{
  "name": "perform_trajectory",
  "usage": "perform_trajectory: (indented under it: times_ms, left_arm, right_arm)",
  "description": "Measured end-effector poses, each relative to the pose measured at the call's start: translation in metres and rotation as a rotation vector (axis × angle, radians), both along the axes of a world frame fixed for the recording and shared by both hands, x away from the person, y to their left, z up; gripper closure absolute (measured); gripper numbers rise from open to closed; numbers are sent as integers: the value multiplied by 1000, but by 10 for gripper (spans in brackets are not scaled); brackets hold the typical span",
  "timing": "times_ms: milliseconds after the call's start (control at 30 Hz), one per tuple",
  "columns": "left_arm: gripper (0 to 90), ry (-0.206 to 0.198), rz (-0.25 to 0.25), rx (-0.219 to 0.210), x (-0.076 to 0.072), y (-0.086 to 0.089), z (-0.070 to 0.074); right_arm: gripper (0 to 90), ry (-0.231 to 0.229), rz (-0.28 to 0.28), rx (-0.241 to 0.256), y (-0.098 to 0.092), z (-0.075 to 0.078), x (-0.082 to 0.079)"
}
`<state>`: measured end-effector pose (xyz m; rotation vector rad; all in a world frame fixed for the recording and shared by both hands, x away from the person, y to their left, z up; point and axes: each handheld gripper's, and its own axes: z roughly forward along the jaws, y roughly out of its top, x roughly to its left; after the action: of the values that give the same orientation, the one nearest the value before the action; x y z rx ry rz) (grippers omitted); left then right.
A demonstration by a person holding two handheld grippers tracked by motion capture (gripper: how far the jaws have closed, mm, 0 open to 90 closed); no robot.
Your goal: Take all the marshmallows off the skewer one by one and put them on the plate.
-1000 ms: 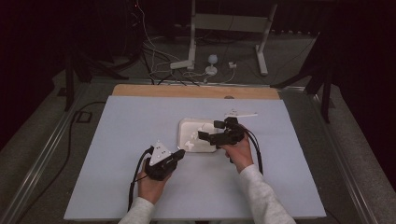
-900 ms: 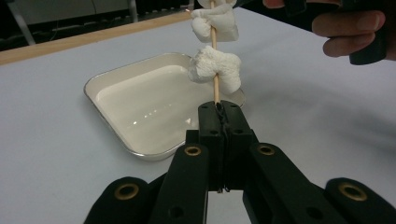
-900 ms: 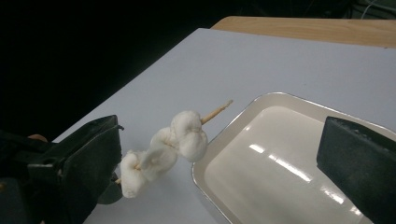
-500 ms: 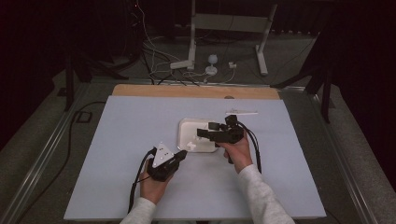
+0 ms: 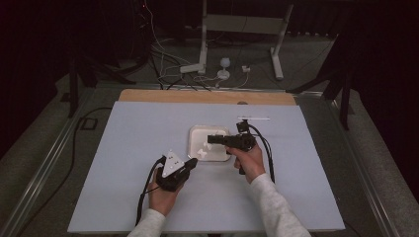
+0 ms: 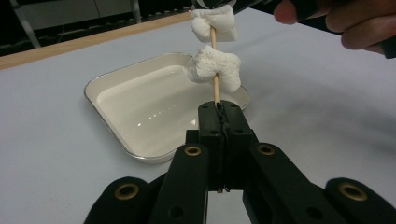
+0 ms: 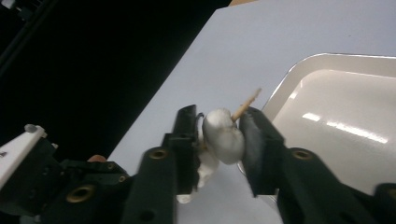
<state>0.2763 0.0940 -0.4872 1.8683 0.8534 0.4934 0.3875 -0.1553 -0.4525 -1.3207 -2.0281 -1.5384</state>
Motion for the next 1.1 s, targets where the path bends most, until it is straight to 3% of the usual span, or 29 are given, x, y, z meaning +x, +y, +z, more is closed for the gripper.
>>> perform_trajectory:
  times_ms: [133,567,667,800,967,1100]
  left_arm:
    - [900,-7,3,20,0,0,0]
    - [900,-44,10,53,-3,-2,2]
    - [900,-50,22,76,-3,-2,1]
    - [900,-49,23,77,-5,-2,1]
    - [900,-41,34,76,-4,-2,-1]
    - [900,-45,34,81,-4,-3,0]
  right_arm:
    - [770,18,6,3,-1,1,1]
    - [814,-13,-14,-12,-3,17,1]
    - [817,-9,-16,-10,-2,16,2]
    - [813,-10,1,-6,0,13,3]
    - [745,-3,13,-2,4,10,3]
    - [764,19,21,-12,10,5,4]
